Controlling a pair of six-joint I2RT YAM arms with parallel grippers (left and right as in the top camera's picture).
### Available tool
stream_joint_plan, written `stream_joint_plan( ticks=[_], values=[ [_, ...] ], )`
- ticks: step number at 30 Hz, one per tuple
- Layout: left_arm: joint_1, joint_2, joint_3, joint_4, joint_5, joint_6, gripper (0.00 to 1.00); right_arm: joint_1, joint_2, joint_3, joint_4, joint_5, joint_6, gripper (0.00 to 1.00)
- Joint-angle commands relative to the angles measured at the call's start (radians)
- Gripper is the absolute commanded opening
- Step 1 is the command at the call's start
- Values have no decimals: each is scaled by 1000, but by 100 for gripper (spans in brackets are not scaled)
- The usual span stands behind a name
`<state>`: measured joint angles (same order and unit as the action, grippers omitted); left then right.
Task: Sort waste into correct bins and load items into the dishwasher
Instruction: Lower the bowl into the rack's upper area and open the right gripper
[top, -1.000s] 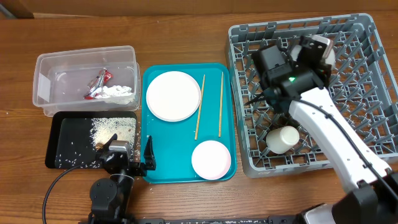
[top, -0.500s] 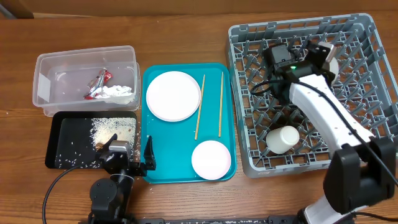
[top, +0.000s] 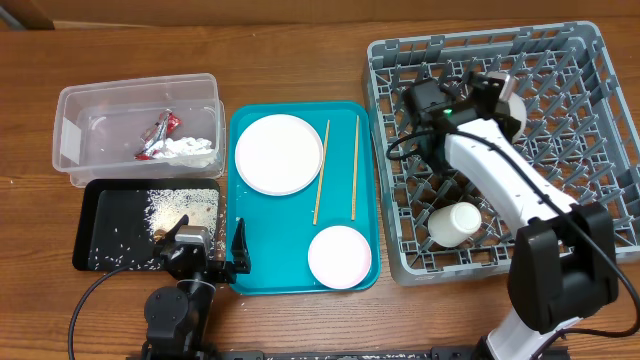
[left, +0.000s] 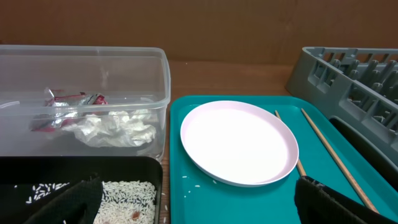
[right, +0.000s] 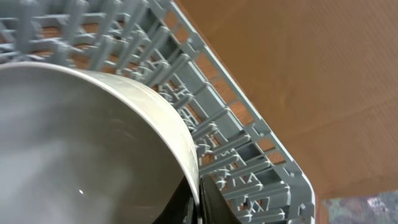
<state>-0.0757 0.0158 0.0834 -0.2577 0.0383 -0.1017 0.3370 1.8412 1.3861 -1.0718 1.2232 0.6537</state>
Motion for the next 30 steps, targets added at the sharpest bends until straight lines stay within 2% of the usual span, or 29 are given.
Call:
stream_joint_plan(
  ticks=[1,4,10,30],
  values=[
    [10,-11,-6,4,6,-10,100,42,13,-5,0,56,1,4],
    [10,-11,-6,4,6,-10,100,56,13,-5,-7,76,1,4],
    [10,-11,-6,4,6,-10,100,56,13,-5,26,262,1,4],
    [10,-11,-6,4,6,-10,100,2,34,-74,68,58,-56,4]
  ],
)
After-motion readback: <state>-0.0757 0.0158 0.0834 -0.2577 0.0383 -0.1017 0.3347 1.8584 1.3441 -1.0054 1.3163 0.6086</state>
